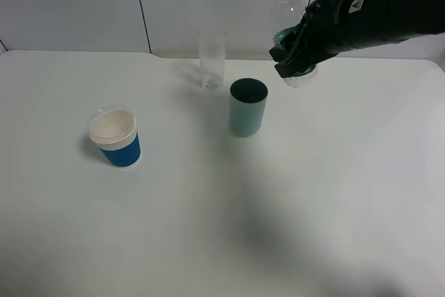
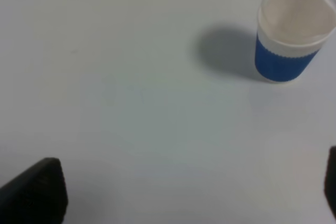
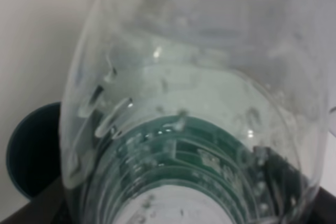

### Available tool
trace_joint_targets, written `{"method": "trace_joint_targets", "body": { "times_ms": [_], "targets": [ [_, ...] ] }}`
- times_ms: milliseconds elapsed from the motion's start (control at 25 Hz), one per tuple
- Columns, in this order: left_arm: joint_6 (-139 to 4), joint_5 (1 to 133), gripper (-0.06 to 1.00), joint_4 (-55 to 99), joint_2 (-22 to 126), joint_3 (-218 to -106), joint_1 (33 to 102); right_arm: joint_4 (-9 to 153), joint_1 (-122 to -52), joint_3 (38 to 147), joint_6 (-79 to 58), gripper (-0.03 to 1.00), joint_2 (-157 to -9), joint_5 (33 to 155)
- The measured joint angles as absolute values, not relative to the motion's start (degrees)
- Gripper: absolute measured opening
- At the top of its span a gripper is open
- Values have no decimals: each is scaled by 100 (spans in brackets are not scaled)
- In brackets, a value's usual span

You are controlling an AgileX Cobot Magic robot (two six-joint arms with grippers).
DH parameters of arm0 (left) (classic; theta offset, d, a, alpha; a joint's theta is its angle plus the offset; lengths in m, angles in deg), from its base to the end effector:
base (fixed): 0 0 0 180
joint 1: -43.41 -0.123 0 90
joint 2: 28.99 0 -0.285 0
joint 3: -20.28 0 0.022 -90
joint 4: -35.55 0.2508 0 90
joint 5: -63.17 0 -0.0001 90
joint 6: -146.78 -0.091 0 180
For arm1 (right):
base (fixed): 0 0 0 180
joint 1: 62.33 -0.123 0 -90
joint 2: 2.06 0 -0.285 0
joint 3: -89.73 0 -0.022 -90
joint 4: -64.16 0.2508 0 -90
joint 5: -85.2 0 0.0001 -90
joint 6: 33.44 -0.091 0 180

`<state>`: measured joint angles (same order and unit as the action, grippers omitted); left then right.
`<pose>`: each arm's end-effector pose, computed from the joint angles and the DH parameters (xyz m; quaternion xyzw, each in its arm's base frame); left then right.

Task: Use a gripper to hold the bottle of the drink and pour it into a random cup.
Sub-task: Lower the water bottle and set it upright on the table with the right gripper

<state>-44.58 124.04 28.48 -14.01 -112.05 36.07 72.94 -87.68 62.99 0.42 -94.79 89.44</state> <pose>0.0140 -0.0081 0.2816 0.0299 0.8788 0.0159 0.4760 0.2873 0.1373 0.2529 -0.3781 0.7963 0.0060 0.4721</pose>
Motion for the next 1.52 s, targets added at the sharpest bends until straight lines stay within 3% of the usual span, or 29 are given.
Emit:
{"method": "trace_joint_targets", "body": {
  "times_ms": [360, 800, 1520],
  "targets": [
    [-4458, 12404, 99, 2848, -1401, -11205, 3607, 6996, -8768, 5122, -1042, 57, -9366, 7315],
    [-4458, 12404, 99, 2848, -1401, -11205, 3607, 7025, -8728, 3755, -1160, 57, -9370, 5024],
    [-4458, 12404, 99, 2848, -1401, -11205, 3607, 7619, -8503, 3531, -2012, 57, -11204, 2811]
  ]
}}
